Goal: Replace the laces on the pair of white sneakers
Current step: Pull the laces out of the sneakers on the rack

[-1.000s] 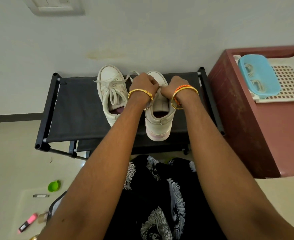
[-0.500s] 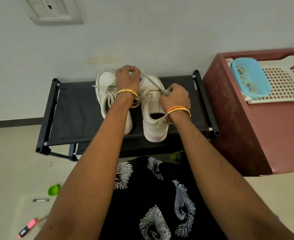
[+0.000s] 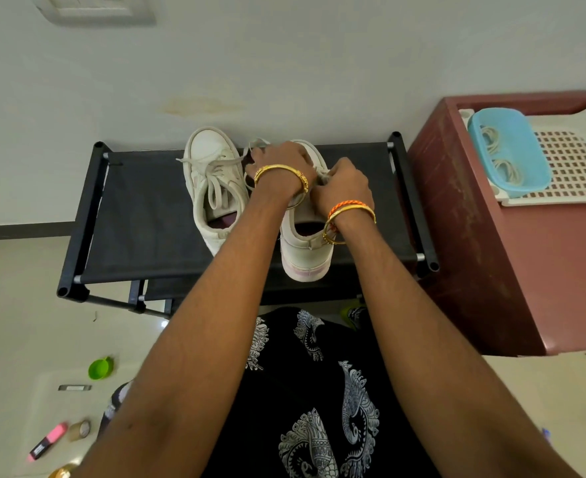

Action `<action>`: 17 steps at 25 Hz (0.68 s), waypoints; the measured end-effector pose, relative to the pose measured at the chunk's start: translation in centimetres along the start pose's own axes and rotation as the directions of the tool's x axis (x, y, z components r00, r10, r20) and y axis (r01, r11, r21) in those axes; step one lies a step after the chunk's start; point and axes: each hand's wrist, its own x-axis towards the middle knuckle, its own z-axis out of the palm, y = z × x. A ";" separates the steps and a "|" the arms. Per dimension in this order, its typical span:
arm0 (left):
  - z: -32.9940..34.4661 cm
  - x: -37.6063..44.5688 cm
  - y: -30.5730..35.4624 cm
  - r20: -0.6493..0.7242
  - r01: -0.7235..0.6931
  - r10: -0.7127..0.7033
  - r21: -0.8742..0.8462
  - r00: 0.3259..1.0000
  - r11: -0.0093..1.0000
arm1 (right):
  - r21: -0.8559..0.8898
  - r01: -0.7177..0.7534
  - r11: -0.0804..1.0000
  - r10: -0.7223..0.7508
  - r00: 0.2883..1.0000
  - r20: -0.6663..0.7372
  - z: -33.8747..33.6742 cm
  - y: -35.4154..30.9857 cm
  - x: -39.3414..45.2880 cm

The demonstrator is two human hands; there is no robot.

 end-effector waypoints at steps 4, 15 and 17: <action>0.2 0.2 0.4 -0.104 0.039 -0.031 0.080 0.994 0.996 | 0.019 -0.014 1.000 0.014 1.000 -0.008 0.2 0.0 0.1; -1.7 -1.4 -2.5 -0.298 -0.148 -0.010 -0.504 0.955 0.851 | 0.049 -0.043 0.998 0.044 0.999 -0.014 0.3 -0.1 -0.1; -1.5 -1.5 -2.4 -0.269 -0.142 -0.014 -0.550 0.963 0.823 | 0.051 -0.045 0.998 0.047 0.999 -0.022 0.3 -0.1 0.0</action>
